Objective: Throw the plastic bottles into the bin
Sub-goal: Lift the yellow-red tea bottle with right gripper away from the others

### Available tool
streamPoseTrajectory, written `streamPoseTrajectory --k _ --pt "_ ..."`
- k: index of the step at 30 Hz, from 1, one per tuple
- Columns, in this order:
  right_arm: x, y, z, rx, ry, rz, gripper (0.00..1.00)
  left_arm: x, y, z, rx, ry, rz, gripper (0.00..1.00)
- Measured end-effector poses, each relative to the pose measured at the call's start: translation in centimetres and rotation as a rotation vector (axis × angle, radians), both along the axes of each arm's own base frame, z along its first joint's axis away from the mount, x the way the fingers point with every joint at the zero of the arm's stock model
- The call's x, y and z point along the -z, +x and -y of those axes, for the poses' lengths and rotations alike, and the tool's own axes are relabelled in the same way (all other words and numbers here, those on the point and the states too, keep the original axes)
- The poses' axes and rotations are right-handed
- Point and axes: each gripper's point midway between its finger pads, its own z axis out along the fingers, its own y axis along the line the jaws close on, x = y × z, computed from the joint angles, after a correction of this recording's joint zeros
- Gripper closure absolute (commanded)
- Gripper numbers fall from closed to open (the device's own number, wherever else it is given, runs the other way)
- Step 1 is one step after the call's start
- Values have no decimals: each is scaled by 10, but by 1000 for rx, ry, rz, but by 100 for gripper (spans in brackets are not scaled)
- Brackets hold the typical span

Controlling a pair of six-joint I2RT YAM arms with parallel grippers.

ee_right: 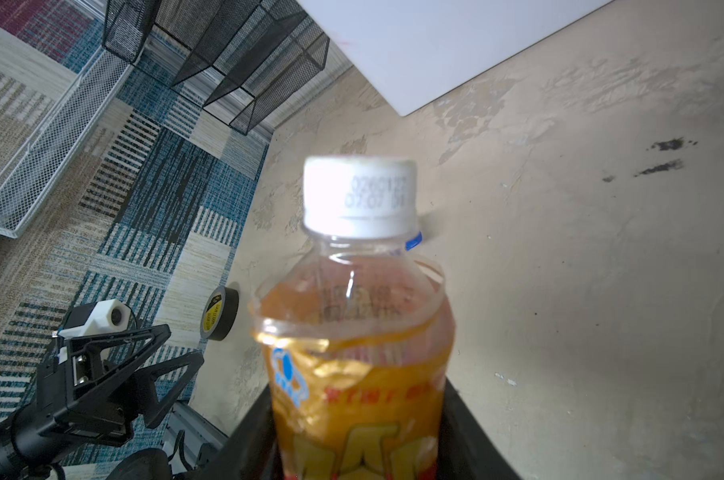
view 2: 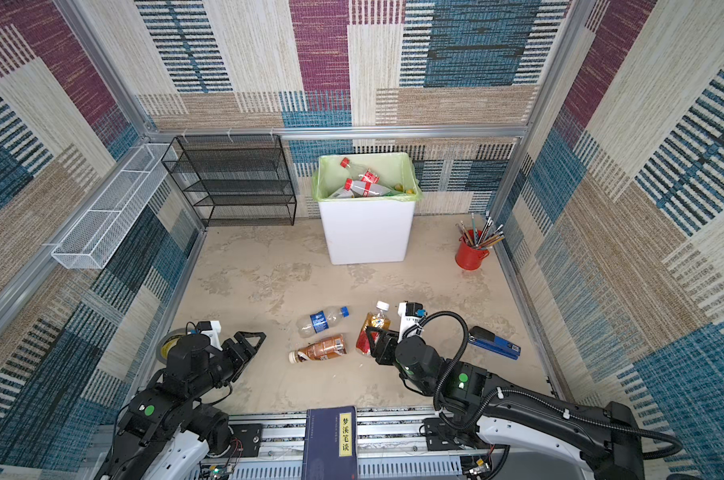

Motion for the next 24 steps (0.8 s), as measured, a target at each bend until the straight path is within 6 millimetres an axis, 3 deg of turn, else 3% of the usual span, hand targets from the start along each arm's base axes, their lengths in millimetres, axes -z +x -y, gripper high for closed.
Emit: streamPoseTrajectory --k 7,16,24 --pt "17 -2 24 56 52 42 60 -7 25 -1 -42 29 11 22" --pt "-2 0 53 132 112 166 61 -15 38 -10 -106 66 48 22" --pt "-5 7 65 192 67 228 61 -11 59 -3 -104 73 48 21"
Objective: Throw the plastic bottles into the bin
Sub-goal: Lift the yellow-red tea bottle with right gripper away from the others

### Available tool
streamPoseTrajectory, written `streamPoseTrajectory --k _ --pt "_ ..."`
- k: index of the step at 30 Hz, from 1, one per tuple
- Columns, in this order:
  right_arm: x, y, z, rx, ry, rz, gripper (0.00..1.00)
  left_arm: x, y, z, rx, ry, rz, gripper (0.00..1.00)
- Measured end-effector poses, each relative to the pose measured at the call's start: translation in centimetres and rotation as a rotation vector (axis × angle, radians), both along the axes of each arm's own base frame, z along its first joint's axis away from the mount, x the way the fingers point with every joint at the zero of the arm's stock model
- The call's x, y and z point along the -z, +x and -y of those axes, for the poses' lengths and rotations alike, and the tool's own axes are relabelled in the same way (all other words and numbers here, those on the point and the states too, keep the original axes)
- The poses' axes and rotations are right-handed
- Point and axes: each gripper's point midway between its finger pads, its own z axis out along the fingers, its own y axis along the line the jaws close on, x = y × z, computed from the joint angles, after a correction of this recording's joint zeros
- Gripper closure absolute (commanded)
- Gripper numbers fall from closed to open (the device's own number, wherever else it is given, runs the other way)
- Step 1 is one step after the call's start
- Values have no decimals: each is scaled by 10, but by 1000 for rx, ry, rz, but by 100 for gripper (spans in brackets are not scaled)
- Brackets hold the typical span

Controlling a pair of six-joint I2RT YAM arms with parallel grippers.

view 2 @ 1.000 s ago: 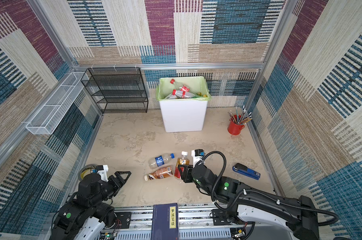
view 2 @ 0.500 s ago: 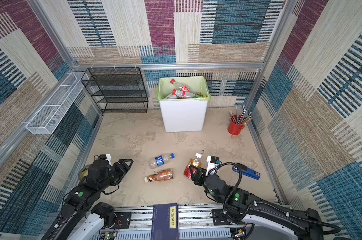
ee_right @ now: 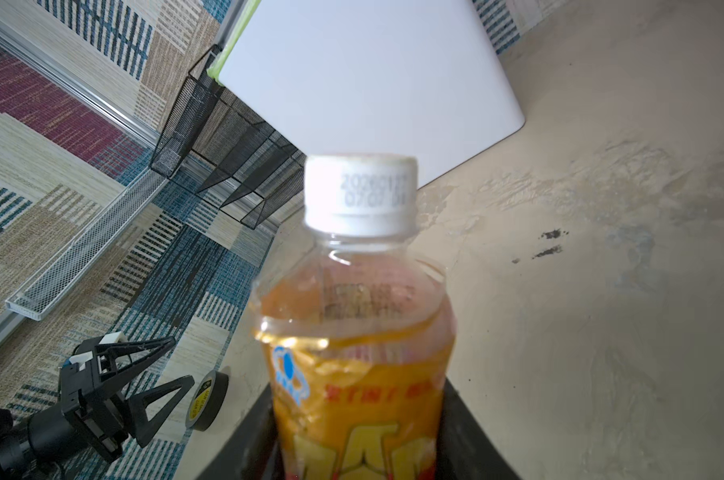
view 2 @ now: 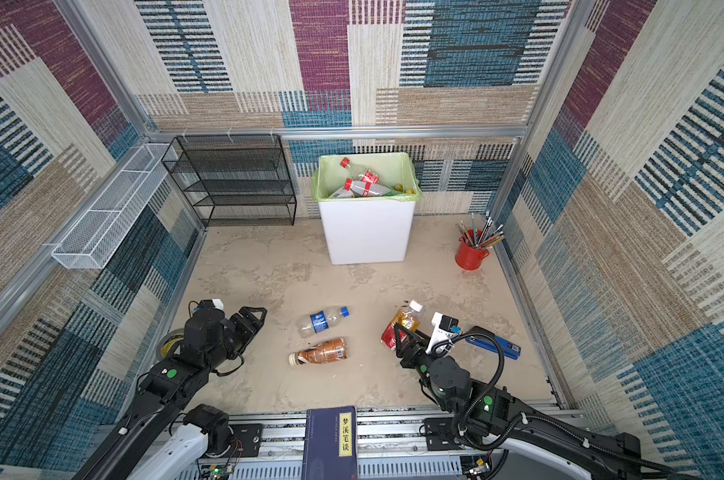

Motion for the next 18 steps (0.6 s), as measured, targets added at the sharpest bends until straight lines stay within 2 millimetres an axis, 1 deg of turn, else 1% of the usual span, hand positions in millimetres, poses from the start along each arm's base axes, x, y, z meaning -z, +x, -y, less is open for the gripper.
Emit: streamPoseTrajectory --k 6,9,15,18 --pt "-17 8 -3 23 -80 70 60 0 13 6 12 0 13 21" --pt "-24 11 -3 32 -117 107 61 -3 17 7 15 -2 29 21" --pt "-42 17 4 67 -199 199 61 -8 18 9 20 -10 54 21" --pt "-53 26 10 108 -242 239 61 -12 18 9 19 -15 72 20"
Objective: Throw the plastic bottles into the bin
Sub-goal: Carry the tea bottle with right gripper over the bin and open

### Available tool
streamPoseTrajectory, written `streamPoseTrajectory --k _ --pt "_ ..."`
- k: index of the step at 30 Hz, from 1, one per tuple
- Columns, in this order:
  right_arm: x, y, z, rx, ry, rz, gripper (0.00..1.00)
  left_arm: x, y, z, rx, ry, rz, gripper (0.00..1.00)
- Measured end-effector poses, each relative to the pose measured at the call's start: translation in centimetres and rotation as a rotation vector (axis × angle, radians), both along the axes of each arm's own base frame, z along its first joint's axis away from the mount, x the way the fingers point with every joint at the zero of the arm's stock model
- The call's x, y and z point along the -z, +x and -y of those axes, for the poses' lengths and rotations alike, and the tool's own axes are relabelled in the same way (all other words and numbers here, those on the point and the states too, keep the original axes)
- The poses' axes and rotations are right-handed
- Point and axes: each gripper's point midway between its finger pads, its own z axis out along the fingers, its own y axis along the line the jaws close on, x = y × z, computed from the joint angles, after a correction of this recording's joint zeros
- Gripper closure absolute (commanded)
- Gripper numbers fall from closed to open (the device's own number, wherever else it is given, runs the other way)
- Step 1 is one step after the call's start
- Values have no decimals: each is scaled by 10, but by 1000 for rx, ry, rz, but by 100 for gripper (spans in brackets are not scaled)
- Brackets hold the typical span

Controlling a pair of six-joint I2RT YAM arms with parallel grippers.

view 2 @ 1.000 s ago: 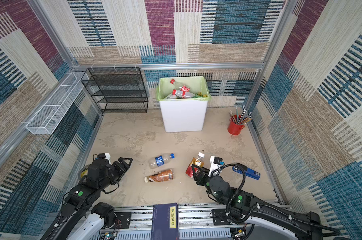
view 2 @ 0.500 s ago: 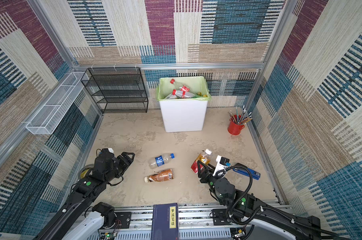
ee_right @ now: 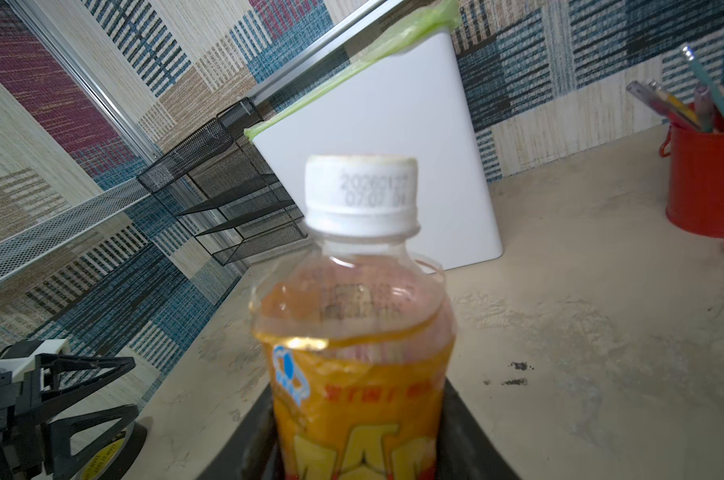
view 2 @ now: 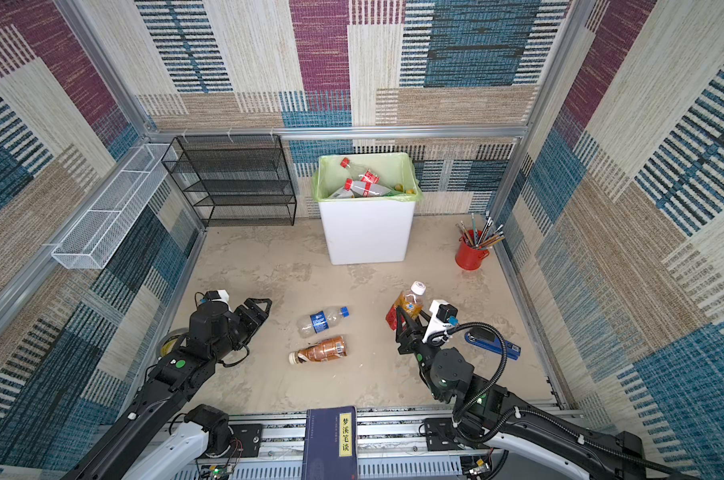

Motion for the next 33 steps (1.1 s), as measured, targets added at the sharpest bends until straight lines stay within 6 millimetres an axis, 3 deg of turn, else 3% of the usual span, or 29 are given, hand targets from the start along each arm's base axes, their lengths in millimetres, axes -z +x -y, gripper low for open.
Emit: streamPoseTrajectory --k 9,13,17,20,23,27,33 --pt "-47 36 16 95 -97 110 59 -4 -3 -2 -2 -4 23 20" --pt "-87 68 18 122 -133 169 60 -4 -4 -3 -6 -4 28 20" --pt "-163 129 17 145 -138 269 56 -6 -4 -4 -10 -4 35 20" --pt "-249 193 11 155 -123 396 38 -7 -3 -6 -22 0 44 20" --pt "-323 230 5 148 -109 494 20 -3 -3 -7 -27 4 38 19" --pt "-368 212 4 124 -100 592 12 -6 -2 -8 -34 1 54 18" --pt "-419 187 13 145 -129 684 15 2 3 -10 -46 3 43 18"
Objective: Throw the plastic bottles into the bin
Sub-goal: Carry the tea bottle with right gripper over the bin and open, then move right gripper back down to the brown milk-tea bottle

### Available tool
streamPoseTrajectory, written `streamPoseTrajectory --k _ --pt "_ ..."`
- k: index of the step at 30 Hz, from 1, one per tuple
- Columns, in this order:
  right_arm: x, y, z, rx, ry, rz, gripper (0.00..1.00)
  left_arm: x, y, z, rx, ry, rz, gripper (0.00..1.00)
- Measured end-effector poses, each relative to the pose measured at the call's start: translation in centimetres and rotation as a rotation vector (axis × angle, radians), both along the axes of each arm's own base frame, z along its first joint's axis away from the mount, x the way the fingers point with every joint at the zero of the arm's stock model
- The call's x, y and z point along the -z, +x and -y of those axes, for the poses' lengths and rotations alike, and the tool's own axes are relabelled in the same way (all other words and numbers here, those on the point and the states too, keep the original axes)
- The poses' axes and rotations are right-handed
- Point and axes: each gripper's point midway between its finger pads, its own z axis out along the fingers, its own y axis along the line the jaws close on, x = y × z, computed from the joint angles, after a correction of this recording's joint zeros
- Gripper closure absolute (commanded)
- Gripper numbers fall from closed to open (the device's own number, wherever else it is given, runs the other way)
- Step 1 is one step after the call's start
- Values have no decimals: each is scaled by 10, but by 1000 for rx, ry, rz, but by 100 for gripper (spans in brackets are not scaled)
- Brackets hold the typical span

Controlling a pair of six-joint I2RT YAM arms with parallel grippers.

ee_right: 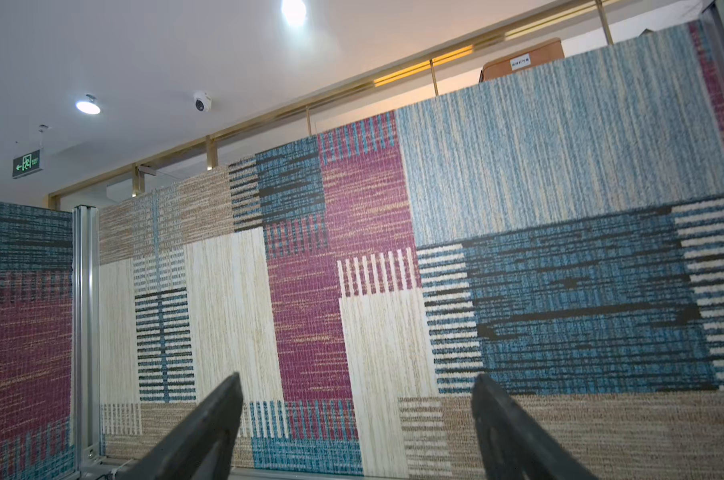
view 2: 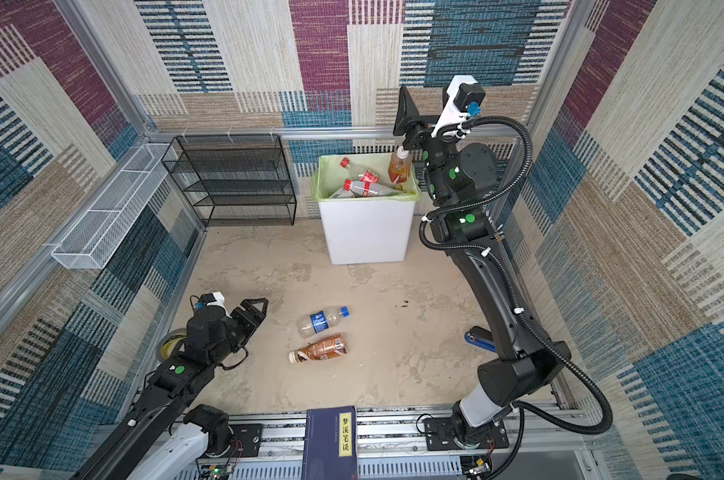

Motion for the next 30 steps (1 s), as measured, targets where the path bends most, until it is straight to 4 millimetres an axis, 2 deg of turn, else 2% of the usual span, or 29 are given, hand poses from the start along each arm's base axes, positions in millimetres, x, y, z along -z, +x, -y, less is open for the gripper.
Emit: streamPoseTrajectory --k 2,4,8,10,13,16,18,21,23,28,30 --pt "3 -1 -1 -4 -16 -17 16 0 3 1 -1 -1 2 18" --pt "25 4 -4 -7 -44 -79 17 1 6 1 -3 -1 4 18" --pt "103 16 -12 -38 -104 -283 20 0 9 2 -4 -3 9 18" --pt "149 15 -14 -60 -117 -397 21 0 9 1 -6 -3 9 18" --pt "207 4 -13 -95 -118 -543 24 -3 7 0 -7 -5 16 19" --pt "248 -11 -15 -139 -117 -654 28 -7 6 0 -7 -9 29 19" --pt "268 -19 -21 -176 -118 -713 28 -8 4 -1 -8 -10 30 19" --pt "302 -33 -44 -262 -155 -813 28 -5 3 -1 -8 -6 20 19" --pt "329 -44 -67 -334 -204 -894 28 -3 2 -2 -8 -3 9 20" --pt "389 -84 -127 -528 -342 -1078 30 5 0 -2 -8 5 -23 21" --pt "406 -101 -146 -591 -394 -1131 31 5 -2 -2 -7 2 -26 22"
